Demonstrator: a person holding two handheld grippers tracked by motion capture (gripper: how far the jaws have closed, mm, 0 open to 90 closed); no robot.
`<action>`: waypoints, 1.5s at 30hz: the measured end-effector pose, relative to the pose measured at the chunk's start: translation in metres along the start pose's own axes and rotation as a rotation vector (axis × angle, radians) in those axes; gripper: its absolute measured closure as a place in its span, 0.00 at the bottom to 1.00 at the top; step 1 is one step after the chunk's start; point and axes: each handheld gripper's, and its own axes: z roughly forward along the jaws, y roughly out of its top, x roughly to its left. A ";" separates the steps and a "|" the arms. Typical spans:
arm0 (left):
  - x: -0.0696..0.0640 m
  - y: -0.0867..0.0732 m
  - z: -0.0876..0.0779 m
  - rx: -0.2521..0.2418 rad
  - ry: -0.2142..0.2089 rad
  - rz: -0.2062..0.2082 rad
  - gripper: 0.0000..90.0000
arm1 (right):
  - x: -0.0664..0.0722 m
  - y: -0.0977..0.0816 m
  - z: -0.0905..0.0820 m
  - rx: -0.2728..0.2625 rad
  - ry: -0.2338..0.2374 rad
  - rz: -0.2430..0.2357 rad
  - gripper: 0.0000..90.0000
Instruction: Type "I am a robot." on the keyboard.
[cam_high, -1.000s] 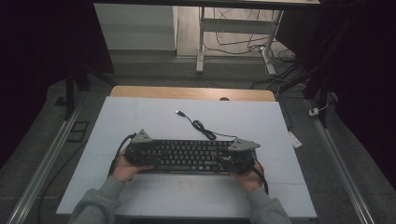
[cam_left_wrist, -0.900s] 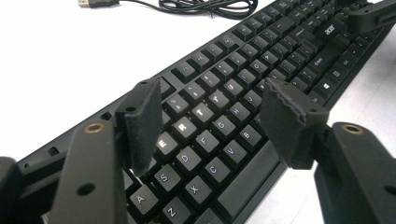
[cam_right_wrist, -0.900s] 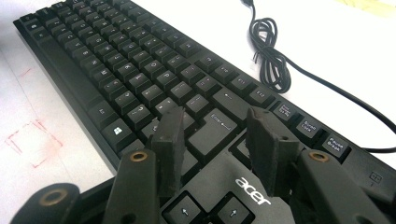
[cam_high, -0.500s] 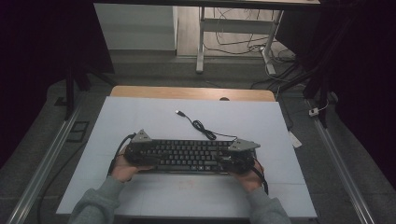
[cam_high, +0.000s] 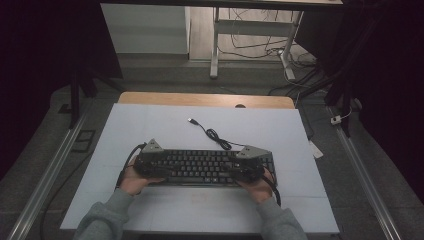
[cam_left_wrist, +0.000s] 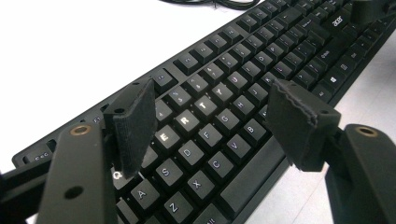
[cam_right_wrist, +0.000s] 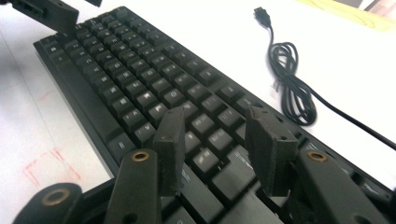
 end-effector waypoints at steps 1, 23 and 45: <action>0.000 0.000 0.000 0.000 0.000 0.001 0.37 | 0.001 0.001 0.002 -0.003 0.003 0.000 0.67; 0.000 0.000 0.000 0.007 -0.003 0.001 0.36 | 0.016 0.025 0.052 0.072 0.076 -0.048 1.00; 0.001 -0.002 -0.001 0.008 0.009 0.009 0.36 | 0.018 0.026 0.077 0.137 0.068 -0.052 1.00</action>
